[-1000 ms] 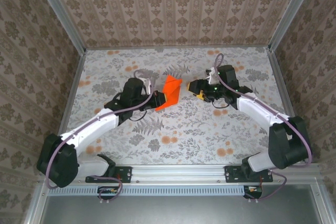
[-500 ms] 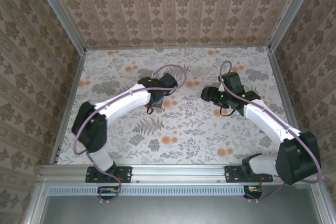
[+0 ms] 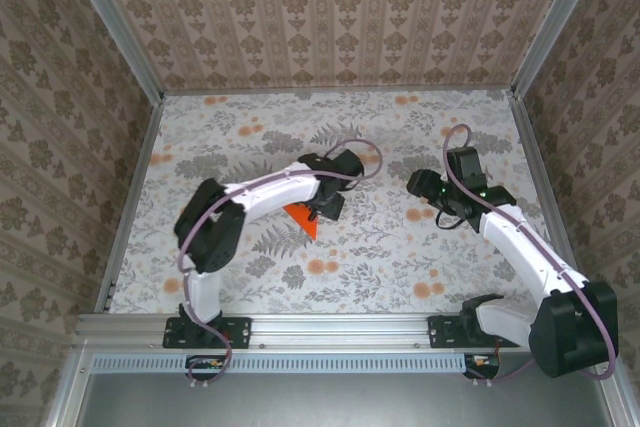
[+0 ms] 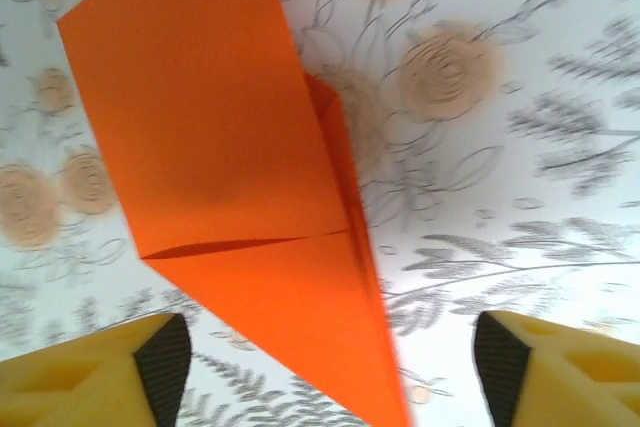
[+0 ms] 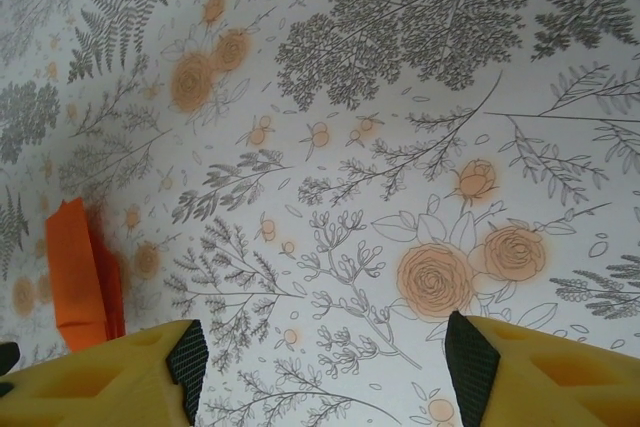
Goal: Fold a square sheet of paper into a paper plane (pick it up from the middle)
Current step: Turn over the paper at the center of the table, then move the paper to the center of the table.
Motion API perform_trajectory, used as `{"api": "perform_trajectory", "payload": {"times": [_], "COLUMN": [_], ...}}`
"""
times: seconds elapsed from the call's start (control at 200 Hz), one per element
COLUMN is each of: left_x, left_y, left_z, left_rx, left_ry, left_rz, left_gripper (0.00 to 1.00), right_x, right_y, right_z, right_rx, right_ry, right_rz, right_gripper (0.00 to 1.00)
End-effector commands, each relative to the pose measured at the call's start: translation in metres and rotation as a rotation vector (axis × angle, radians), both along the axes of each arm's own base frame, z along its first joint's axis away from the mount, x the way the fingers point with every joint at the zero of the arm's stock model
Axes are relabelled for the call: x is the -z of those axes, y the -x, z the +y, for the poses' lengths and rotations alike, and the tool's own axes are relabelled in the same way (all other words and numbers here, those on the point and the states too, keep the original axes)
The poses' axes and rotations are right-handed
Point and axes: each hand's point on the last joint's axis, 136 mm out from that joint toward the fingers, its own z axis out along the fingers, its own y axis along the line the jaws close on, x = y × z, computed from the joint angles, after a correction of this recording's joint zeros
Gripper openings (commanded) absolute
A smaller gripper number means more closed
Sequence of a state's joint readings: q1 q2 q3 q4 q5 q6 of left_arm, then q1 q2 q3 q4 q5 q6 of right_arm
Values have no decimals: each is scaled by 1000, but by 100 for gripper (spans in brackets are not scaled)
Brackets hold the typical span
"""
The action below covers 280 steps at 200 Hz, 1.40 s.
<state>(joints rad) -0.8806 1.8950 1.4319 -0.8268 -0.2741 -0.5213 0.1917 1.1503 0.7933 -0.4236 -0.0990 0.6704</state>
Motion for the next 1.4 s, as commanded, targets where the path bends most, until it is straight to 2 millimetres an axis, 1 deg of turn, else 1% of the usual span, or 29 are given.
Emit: {"api": "perform_trajectory", "payload": {"times": [0.0,0.05,0.095,0.19,0.215,0.3,0.315,0.365,0.385,0.405,0.455,0.545,0.6,0.67,0.735,0.79,0.87,0.99,1.085,1.13,1.145,1.165,1.19,1.285,1.34,1.36,1.395], "left_x": [-38,-41,-42,-34,-30,-21,-20,-16,-15,-14,-12,-8,-5,-2,0,2,2,0,-1,-3,-4,-4,-5,-8,-7,-8,-8], "left_y": [-8,-12,-15,-20,-21,-19,-19,-16,-14,-17,-14,-9,-5,-2,0,2,3,3,4,4,4,5,5,5,7,7,7], "left_z": [-16,-5,8,42,51,80,83,95,97,108,118,130,135,137,138,137,133,126,120,116,114,113,110,103,99,97,93], "left_rx": [-38,-80,-127,-243,-272,-367,-380,-419,-425,-460,-491,-532,-545,-557,-558,-554,-533,-490,-466,-453,-447,-441,-435,-414,-423,-427,-433], "left_ry": [359,431,476,523,527,555,562,577,582,587,597,607,612,618,624,630,649,674,706,723,728,733,738,746,754,762,773], "left_rz": [19,16,12,12,11,15,13,12,13,4,4,0,2,5,10,15,24,31,48,53,52,54,51,49,60,61,63], "left_gripper": [82,84,86,87,87,87,88,88,88,88,89,90,91,91,92,92,93,95,98,100,100,100,100,100,100,100,100], "right_x": [3,4,5,6,13,20,19,27,31,34,43,59,67,79,93,104,115,124,129,125,125,125,119,98,82,74,65], "right_y": [-2,-5,-6,-8,-8,-7,-6,-5,-5,-4,-3,-4,-5,-6,-4,0,9,30,47,48,53,55,56,56,49,41,35], "right_z": [25,44,66,124,140,192,201,226,235,244,261,282,290,294,292,287,279,258,228,215,209,205,203,205,206,210,211], "right_rx": [-113,-166,-220,-341,-372,-461,-476,-513,-527,-539,-562,-581,-589,-595,-609,-627,-691,-864,-1008,-1048,-1062,-1073,-1089,-1105,-1030,-992,-927], "right_ry": [-32,-38,-50,-77,-77,-110,-115,-116,-116,-117,-116,-118,-114,-91,-59,-23,23,103,221,269,283,291,295,276,250,226,190], "right_rz": [1,5,2,0,21,41,40,59,68,79,99,132,155,188,230,264,296,318,320,291,306,305,286,218,189,156,141], "right_gripper": [66,64,62,54,52,44,43,40,39,38,36,36,36,35,35,35,35,37,37,37,37,37,37,39,44,45,46]}}
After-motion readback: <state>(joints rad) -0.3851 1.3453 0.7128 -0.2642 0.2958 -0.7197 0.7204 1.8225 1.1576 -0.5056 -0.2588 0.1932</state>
